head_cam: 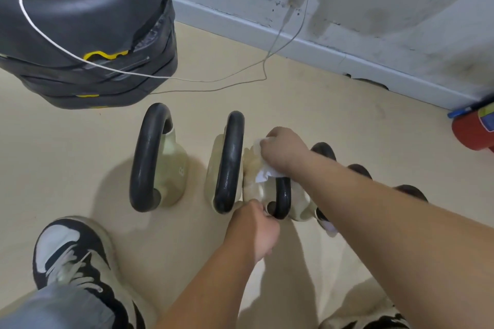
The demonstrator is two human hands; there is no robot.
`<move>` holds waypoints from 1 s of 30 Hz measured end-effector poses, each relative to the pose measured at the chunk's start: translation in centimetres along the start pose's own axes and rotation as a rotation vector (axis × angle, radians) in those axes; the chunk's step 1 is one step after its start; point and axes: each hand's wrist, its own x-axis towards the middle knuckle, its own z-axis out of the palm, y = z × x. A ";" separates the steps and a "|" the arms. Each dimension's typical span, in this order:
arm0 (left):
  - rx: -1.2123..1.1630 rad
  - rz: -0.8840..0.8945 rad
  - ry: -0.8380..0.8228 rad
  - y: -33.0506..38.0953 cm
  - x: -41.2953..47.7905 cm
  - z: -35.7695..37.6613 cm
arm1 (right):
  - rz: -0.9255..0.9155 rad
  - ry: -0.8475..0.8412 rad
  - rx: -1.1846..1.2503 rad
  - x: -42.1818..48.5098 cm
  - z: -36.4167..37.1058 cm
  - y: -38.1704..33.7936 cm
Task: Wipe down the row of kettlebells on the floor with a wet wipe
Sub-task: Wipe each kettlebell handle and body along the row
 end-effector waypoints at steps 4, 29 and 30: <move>-0.069 -0.017 0.020 -0.8 0.7 0.2 | 0.057 0.336 0.433 -4.3 4.5 0.9; 0.057 0.186 0.015 -3.5 -1.2 -0.5 | 0.147 0.666 0.544 -9.2 14.2 2.2; 0.086 0.104 0.055 -4.6 -0.2 -0.3 | 0.148 0.656 0.532 -9.3 14.5 2.2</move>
